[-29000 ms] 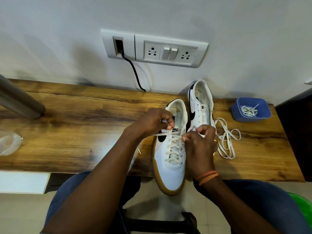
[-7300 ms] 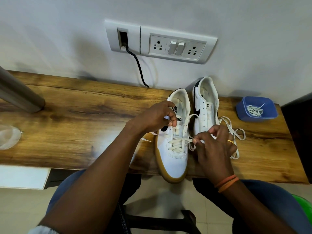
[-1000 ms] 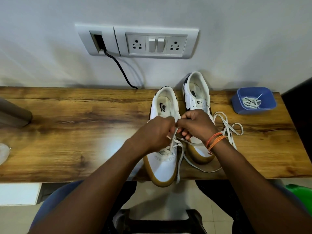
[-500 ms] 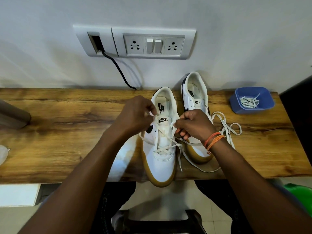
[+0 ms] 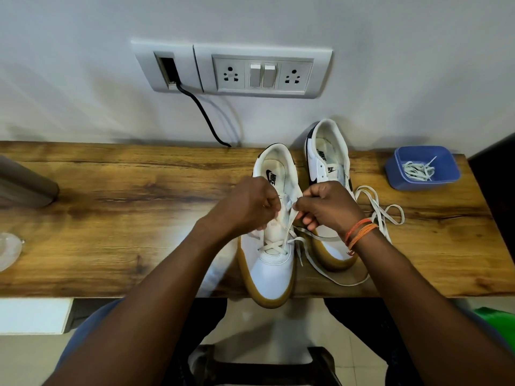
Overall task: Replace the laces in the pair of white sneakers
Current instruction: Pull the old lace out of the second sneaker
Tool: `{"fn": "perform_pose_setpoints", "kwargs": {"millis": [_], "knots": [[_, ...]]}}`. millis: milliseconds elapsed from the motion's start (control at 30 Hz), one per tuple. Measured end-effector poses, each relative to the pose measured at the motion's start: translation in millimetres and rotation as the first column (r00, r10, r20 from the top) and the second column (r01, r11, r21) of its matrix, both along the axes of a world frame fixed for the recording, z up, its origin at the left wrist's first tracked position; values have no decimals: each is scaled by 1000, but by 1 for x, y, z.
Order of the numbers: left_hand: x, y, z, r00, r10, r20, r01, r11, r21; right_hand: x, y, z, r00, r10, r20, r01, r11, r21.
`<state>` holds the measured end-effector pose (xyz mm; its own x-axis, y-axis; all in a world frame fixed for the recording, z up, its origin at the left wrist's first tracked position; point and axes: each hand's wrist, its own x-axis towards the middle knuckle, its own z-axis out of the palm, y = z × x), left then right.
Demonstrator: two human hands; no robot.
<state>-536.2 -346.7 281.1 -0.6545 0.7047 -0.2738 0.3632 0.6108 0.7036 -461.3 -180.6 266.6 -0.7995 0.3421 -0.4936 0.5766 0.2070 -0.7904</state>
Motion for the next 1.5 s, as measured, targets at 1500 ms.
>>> {"fn": "perform_pose_setpoints", "kwargs": {"millis": [1500], "knots": [[-7,-16,0,925,95,-369,-203,942,-266,0,3,0,1000,22,9,-22,1000,3]]}}
